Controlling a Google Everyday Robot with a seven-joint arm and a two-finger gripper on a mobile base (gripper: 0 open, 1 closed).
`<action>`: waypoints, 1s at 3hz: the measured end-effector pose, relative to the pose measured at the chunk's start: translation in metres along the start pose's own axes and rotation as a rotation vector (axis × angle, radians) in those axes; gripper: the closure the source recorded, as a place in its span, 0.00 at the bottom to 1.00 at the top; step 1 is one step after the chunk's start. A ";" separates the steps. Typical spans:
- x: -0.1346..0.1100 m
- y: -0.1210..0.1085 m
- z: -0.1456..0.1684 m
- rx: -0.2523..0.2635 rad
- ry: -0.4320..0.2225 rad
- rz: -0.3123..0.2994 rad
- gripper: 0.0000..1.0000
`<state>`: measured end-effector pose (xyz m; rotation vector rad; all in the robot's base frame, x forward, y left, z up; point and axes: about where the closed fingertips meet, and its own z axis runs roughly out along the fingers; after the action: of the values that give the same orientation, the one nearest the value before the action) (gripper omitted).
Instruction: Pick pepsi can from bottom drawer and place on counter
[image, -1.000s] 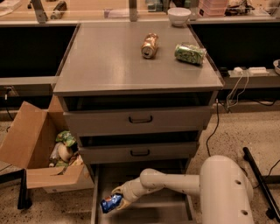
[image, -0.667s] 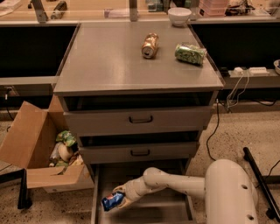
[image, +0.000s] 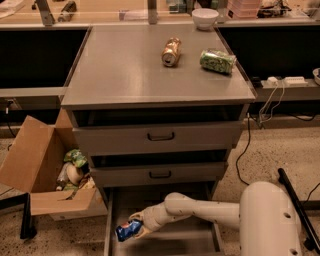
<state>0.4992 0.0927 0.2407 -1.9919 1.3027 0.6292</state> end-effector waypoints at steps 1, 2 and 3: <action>-0.069 -0.007 -0.061 0.103 -0.011 -0.033 1.00; -0.069 -0.007 -0.061 0.103 -0.011 -0.033 1.00; -0.084 -0.015 -0.087 0.136 -0.062 -0.029 1.00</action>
Offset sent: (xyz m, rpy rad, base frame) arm -0.0200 -0.0075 0.1317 0.0708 -0.1246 -0.0822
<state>0.4841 0.0819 0.3615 -1.8635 1.2442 0.5686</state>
